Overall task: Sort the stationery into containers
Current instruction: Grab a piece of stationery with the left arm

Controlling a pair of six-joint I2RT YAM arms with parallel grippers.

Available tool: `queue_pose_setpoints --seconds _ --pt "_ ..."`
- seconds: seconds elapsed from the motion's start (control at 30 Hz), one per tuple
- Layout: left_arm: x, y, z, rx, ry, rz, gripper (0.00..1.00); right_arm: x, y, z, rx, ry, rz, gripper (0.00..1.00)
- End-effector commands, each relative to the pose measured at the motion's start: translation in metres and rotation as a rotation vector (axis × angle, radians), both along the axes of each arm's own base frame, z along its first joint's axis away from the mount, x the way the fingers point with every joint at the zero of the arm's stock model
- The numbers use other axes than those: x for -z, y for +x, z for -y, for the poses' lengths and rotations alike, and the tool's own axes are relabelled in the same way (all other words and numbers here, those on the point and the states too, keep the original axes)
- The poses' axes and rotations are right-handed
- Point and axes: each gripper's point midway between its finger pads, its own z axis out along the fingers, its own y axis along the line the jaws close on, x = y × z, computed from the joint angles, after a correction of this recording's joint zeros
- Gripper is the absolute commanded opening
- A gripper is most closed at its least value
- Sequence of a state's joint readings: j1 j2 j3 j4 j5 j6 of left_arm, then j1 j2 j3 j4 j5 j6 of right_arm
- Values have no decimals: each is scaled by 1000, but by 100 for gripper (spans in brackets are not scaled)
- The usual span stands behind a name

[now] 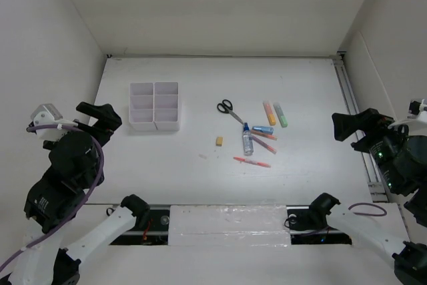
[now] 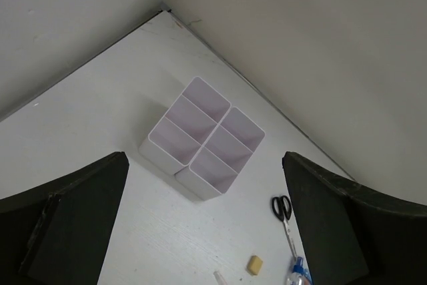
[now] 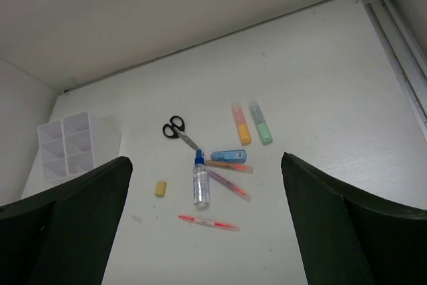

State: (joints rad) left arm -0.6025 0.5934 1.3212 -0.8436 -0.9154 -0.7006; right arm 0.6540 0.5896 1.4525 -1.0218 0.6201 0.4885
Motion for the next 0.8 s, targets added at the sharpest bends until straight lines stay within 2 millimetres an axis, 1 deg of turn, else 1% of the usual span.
queue_pose_setpoints --seconds 0.0,0.07,0.17,0.2,0.27,0.3,0.37,0.4,0.43,0.47,0.5,0.53,0.57,0.6,0.63,0.67,0.7,0.73,0.77 --pt "3 9 9 11 -18 -2 100 -2 4 -5 -14 -15 -1 100" --pt "3 9 9 11 -18 -2 100 -2 4 -5 -14 -14 0 100" --pt "6 11 12 19 -24 -8 100 -10 -1 -10 -77 -28 39 100" --pt "6 11 12 19 -24 -8 100 -12 -2 -15 -103 -20 47 100" --pt "7 11 14 29 -26 -9 100 -8 -1 -18 -122 -56 40 100" --pt "9 16 20 45 -28 -15 100 -3 0 -21 -136 -77 29 100" --pt "22 24 34 96 -21 -55 100 8 10 -38 -196 -124 -19 100" --pt "31 32 45 124 -11 -89 100 26 24 -52 -220 -177 -94 100" --pt "37 41 68 216 -37 -101 100 36 31 -67 -265 -186 -126 100" --pt "61 50 86 276 -10 -163 100 62 41 -84 -311 -211 -191 100" --pt "78 57 102 331 -13 -202 100 84 53 -105 -371 -227 -255 100" --pt "97 71 123 376 -29 -246 100 94 62 -124 -423 -213 -259 100" --pt "117 73 148 462 -89 -298 100 122 60 -144 -507 -227 -324 100" --pt "149 74 159 481 -108 -373 100 133 64 -151 -517 -240 -349 100" --pt "173 77 169 488 -134 -438 100 150 69 -160 -529 -264 -397 100" --pt "185 77 183 525 -189 -465 100 156 71 -167 -551 -283 -402 100" --pt "210 72 187 502 -249 -520 100 161 73 -167 -542 -293 -417 100" --pt "220 71 192 503 -282 -543 100 164 73 -171 -553 -301 -427 100" --pt "228 75 202 525 -318 -540 100 170 74 -173 -549 -295 -438 100"
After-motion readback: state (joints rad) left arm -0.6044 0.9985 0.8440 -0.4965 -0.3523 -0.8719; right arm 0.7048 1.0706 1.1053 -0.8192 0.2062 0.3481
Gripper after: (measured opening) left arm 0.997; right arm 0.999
